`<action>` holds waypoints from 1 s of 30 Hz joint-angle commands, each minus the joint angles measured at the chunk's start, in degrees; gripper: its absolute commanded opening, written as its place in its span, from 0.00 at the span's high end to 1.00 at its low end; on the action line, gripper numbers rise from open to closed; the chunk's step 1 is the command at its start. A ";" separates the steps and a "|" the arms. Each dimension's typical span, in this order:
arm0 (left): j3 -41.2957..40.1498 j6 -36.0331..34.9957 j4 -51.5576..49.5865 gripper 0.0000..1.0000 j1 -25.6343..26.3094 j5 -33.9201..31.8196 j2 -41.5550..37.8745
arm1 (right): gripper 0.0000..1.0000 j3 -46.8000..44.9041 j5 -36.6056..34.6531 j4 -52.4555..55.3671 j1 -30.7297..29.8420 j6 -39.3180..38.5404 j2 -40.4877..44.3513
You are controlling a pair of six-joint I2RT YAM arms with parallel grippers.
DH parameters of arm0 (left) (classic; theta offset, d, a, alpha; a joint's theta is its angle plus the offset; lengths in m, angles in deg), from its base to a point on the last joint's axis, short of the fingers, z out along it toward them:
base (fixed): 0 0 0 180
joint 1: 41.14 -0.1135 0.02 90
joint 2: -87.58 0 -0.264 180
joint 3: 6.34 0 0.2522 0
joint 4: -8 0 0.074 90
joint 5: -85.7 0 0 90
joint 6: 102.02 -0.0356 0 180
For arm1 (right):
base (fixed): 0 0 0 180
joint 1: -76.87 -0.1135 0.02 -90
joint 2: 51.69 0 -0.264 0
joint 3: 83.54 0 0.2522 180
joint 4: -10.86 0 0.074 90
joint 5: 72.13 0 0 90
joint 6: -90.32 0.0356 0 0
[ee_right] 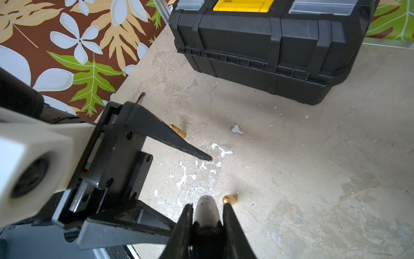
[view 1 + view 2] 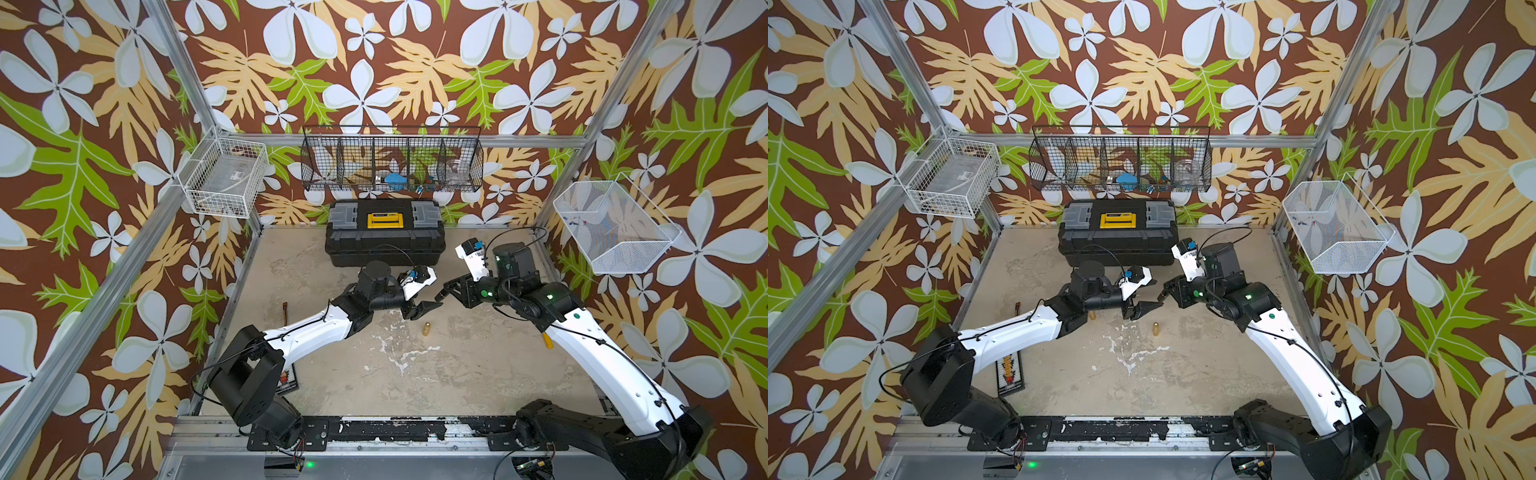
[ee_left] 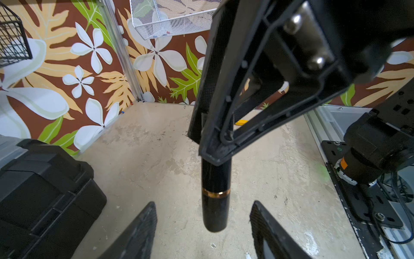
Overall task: Open the lipstick cap
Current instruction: Open the cover of the lipstick.
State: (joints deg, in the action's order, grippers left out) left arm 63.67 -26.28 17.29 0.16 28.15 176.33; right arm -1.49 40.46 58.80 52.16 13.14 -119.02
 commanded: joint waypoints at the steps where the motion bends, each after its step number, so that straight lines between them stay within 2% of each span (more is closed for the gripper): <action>1: 0.64 2.66 1.31 0.34 0.01 2.29 0.90 | 0.77 -0.15 1.79 -1.56 0.01 -0.76 0.10; 7: 0.85 5.62 3.89 0.43 0.01 3.02 2.02 | 0.77 -0.36 2.05 -2.16 0.01 -0.78 -0.20; 11: 0.90 5.66 4.11 0.53 0.01 3.07 2.18 | 0.77 -0.03 2.65 -2.34 0.01 -0.80 -0.65; 16: 0.70 5.03 3.80 0.60 -0.04 3.02 2.24 | 0.77 0.00 3.16 -2.71 -0.03 -0.70 -0.64; 30: 0.62 4.24 2.92 0.55 -0.01 2.97 2.55 | 0.77 -0.61 3.04 -3.31 0.00 -0.35 -0.16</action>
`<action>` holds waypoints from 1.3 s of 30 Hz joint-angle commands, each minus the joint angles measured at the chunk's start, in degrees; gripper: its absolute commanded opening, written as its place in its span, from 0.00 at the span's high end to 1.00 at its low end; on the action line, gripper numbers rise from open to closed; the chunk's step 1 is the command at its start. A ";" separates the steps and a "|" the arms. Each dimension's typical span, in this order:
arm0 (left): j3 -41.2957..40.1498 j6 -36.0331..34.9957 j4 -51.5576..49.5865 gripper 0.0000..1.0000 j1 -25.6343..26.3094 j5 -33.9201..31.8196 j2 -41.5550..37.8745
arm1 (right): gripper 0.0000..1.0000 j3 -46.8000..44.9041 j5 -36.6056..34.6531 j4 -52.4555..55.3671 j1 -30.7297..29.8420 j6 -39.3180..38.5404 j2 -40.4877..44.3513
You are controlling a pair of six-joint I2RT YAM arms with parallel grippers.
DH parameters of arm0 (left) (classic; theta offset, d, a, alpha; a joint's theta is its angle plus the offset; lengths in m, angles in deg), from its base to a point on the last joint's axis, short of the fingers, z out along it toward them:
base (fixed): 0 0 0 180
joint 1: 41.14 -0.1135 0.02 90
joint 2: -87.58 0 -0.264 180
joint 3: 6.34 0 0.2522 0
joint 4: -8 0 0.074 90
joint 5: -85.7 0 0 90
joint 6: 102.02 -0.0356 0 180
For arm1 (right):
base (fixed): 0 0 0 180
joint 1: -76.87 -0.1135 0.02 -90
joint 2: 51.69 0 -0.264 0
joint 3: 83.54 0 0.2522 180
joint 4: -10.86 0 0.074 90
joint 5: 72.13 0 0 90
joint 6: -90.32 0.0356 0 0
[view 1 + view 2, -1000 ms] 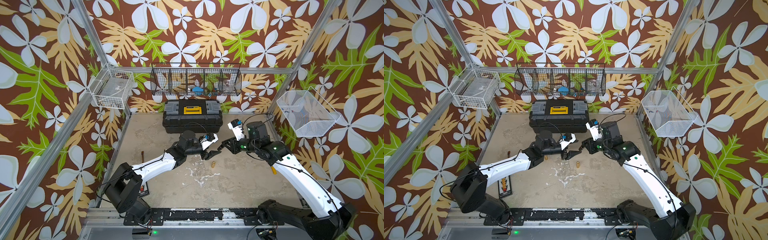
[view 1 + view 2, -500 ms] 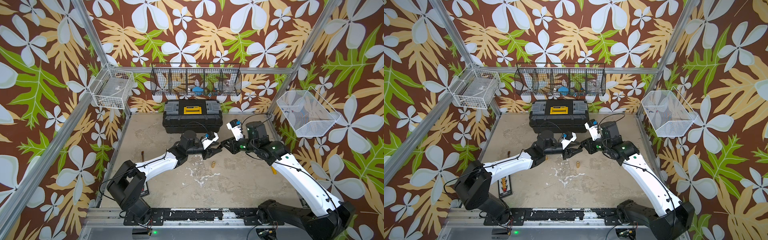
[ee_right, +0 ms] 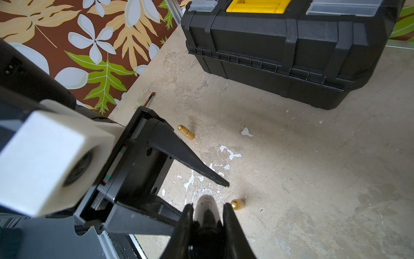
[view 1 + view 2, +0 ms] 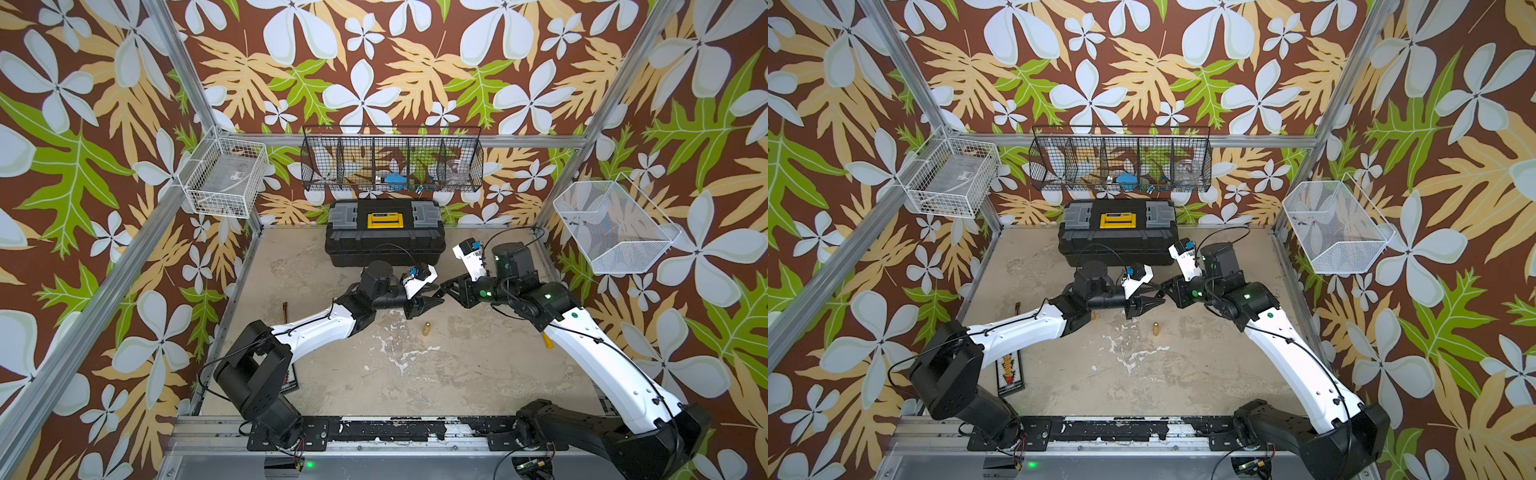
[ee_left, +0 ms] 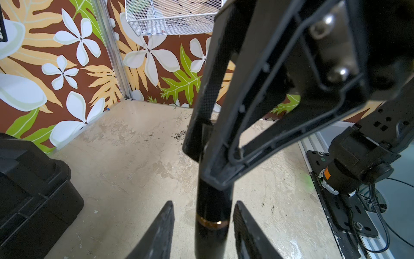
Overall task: Open the lipstick cap
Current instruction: Open the cover of the lipstick.
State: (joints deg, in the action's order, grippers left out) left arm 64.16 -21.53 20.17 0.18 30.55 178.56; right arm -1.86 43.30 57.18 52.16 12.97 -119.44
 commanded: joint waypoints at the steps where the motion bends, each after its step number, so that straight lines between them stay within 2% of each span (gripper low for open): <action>1: 0.14 -0.51 0.02 0.55 -0.02 0.56 0.30 | 0.77 -0.24 0.22 -1.71 0.01 -0.15 0.26; 5: 0.36 -0.16 -0.14 0.61 -0.01 0.57 0.10 | 0.77 -0.25 0.22 -1.79 0.00 -0.16 0.39; 9: 0.45 -0.23 -0.18 0.60 -0.03 0.76 0.47 | 0.77 -0.68 0.14 -1.99 0.01 0.16 0.78; 13: 0.52 -0.15 -0.18 0.65 -0.02 0.77 0.52 | 0.77 -1.23 -0.03 -2.32 0.01 0.45 1.19; 21: 0.73 -0.51 -0.88 0.69 -0.01 1.27 1.04 | 0.77 -1.32 -0.38 -2.49 -0.01 0.67 1.36; 27: 1.00 -0.11 -1.10 0.78 -0.05 1.18 0.84 | 0.77 -1.50 -0.64 -2.24 0.01 0.66 1.39; 39: 0.25 -1.62 -1.93 0.86 -0.03 1.10 0.01 | 0.77 -0.03 -4.85 -1.05 0.01 1.40 1.96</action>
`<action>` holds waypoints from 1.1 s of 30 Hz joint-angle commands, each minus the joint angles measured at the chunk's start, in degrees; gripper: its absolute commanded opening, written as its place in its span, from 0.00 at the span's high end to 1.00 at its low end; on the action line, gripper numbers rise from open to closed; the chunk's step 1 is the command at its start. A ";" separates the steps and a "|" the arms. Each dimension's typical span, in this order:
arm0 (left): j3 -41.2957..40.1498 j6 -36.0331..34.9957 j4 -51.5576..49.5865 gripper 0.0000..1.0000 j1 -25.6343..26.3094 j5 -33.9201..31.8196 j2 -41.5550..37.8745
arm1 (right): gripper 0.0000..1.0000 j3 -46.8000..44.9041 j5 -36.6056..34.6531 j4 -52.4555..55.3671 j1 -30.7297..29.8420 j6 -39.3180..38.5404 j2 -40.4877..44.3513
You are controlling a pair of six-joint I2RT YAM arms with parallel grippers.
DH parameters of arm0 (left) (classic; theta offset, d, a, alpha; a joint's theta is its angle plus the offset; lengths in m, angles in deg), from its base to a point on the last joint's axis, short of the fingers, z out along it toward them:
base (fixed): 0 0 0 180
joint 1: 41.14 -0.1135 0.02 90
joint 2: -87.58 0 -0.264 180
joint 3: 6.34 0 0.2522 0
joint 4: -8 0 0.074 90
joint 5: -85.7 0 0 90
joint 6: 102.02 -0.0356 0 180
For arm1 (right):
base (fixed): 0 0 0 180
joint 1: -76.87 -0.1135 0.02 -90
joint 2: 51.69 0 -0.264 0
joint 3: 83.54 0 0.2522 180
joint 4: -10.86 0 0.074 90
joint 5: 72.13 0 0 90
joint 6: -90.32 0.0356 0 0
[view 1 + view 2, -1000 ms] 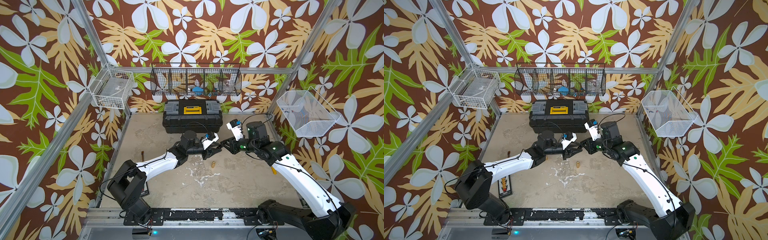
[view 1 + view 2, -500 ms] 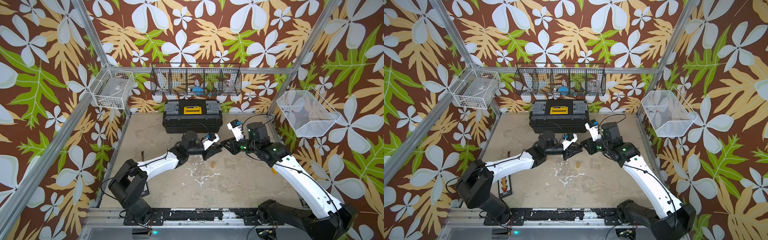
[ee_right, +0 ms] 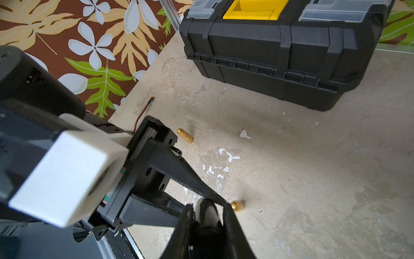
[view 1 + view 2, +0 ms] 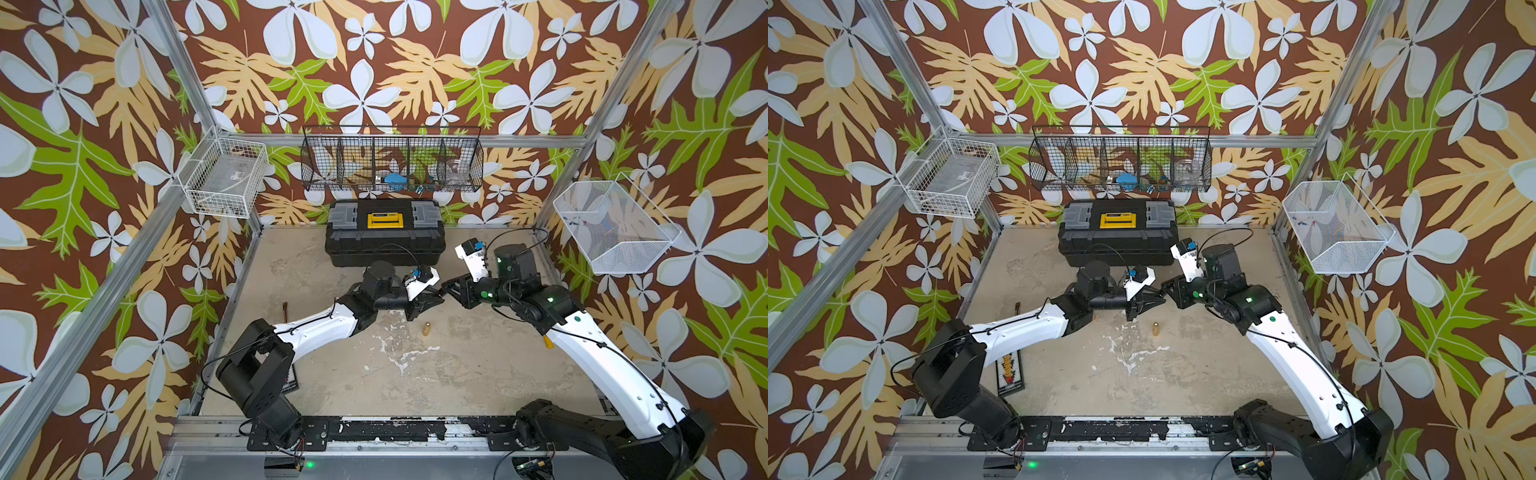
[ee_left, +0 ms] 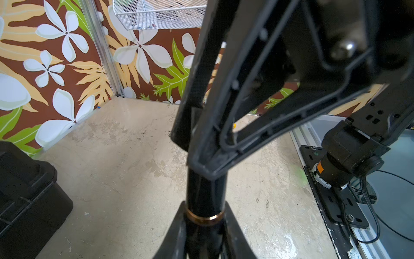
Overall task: Open the lipstick cap
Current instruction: Open the cover of the lipstick, then place the cover at the center of the board.
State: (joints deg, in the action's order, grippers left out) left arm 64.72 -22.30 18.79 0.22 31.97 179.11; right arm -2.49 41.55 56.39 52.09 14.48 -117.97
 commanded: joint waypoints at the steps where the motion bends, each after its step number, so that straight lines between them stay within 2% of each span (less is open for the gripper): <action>1: -0.39 -1.13 -0.71 0.86 -0.06 -0.39 -0.63 | 0.77 0.74 -3.35 -0.30 0.08 0.07 0.69; 9: -0.63 -1.80 -1.16 0.88 -0.06 -0.49 -0.89 | 0.78 1.42 -4.08 -0.89 0.08 0.90 1.81; 16: -1.71 -2.25 -1.49 0.87 -0.14 -3.71 -1.83 | 0.78 3.73 -7.85 0.65 0.08 0.35 2.44; 22: -3.00 -2.80 -1.44 0.88 -0.14 -7.29 -2.98 | 0.78 5.32 -14.11 -0.39 0.08 0.28 5.46; 27: -4.35 -0.36 2.21 0.88 -0.14 -8.30 -3.97 | 0.78 1.08 -21.59 -2.56 1.29 0.18 5.82; 31: -6.50 3.00 7.48 0.88 -0.14 -7.59 -5.10 | 0.78 -5.00 -15.66 -5.48 5.59 1.37 2.95; 33: -7.77 5.10 10.34 0.88 -0.14 -6.82 -5.62 | 0.78 -8.40 -16.25 -7.89 6.25 2.05 1.44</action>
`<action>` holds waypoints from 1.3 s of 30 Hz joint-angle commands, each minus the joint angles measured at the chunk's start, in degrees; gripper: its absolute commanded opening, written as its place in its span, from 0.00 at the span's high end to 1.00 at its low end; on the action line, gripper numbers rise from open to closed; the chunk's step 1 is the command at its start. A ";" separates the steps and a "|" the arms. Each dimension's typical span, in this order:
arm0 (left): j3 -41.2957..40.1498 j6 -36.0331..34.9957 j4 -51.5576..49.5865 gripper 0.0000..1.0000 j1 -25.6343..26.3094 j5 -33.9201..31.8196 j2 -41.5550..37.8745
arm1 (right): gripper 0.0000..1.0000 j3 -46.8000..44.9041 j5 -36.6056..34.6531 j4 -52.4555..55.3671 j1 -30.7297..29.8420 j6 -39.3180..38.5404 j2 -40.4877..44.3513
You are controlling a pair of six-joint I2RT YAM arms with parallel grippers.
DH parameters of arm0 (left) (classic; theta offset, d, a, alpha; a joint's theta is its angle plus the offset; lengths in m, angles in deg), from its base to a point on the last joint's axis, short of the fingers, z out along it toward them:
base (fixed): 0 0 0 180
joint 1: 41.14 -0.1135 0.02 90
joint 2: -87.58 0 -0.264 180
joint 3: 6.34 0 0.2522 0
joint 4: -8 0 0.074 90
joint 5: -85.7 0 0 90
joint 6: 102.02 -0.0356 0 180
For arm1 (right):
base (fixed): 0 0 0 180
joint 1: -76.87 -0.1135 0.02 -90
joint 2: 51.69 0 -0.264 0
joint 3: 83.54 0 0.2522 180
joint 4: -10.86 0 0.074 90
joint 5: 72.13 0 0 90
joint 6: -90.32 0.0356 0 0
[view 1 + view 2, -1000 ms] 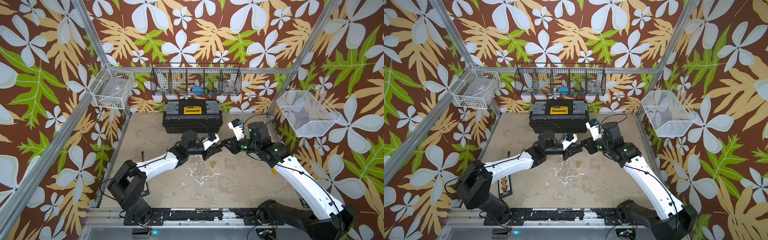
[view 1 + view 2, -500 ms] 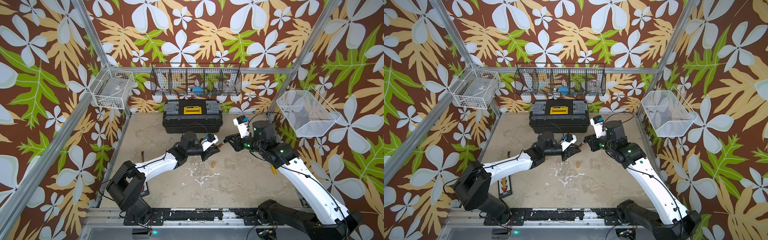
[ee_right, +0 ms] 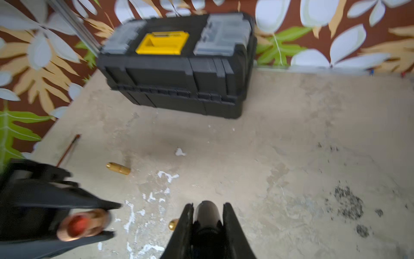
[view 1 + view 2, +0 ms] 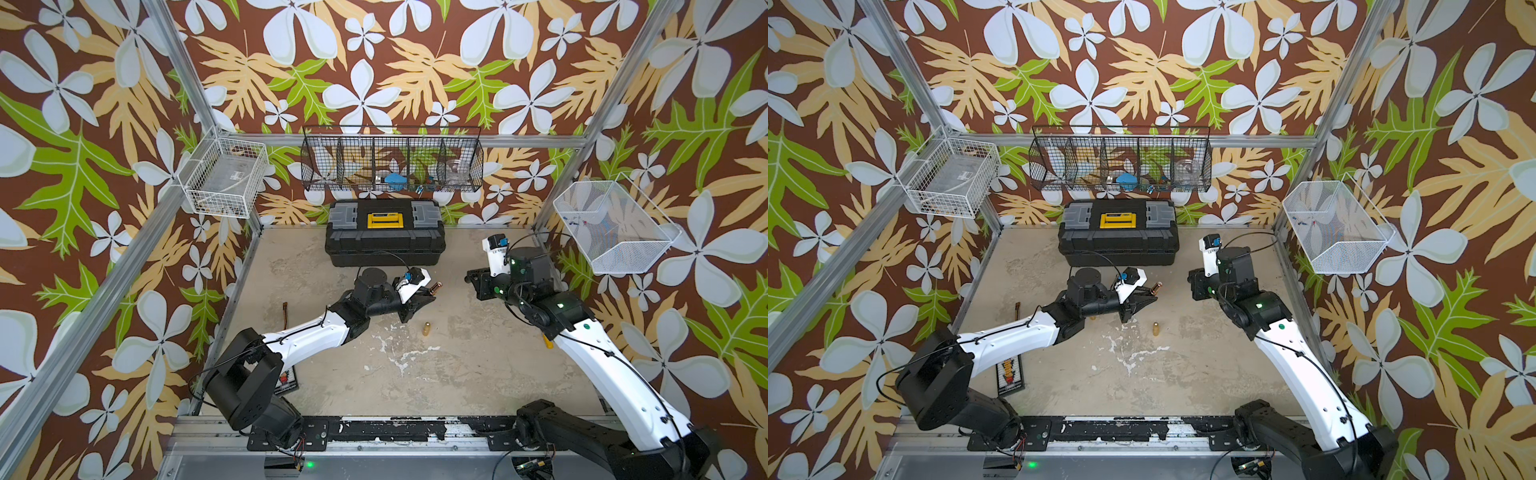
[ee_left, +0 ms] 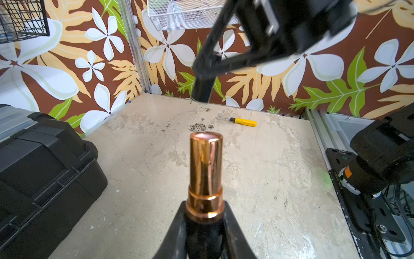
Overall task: Open the lipstick cap
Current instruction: Place the cover at the center of the board.
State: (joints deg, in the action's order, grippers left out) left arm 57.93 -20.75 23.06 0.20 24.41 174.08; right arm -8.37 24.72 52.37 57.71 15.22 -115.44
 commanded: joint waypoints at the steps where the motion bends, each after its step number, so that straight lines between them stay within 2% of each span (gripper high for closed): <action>1: -1.69 4.44 7.51 0.88 -0.12 1.00 -0.93 | 0.78 -4.01 -0.54 -4.89 0.86 1.77 -2.13; 8: -4.52 5.42 10.04 0.88 -0.12 1.51 -2.86 | 0.78 -9.35 -2.50 -11.27 1.07 1.70 -12.60; 15: -5.65 5.74 10.84 0.88 -0.12 0.97 -4.02 | 0.80 -10.22 -3.14 -17.83 0.97 4.41 -22.83; 19: -6.28 5.74 11.00 0.87 -0.12 0.40 -4.58 | 0.80 -11.21 -6.30 -21.34 0.89 5.20 -26.38; 29: -6.91 6.27 11.34 0.87 -0.12 0.32 -5.24 | 0.79 -12.04 -9.83 -25.43 0.86 3.99 -28.67; 39: -6.56 7.56 11.37 0.87 -0.12 -0.41 -4.53 | 0.78 -12.72 -8.12 -24.32 0.83 1.98 -29.80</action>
State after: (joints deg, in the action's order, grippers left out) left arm 51.06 -13.84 32.98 0.20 24.22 169.36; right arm -21.40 15.95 28.09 58.56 18.10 -144.83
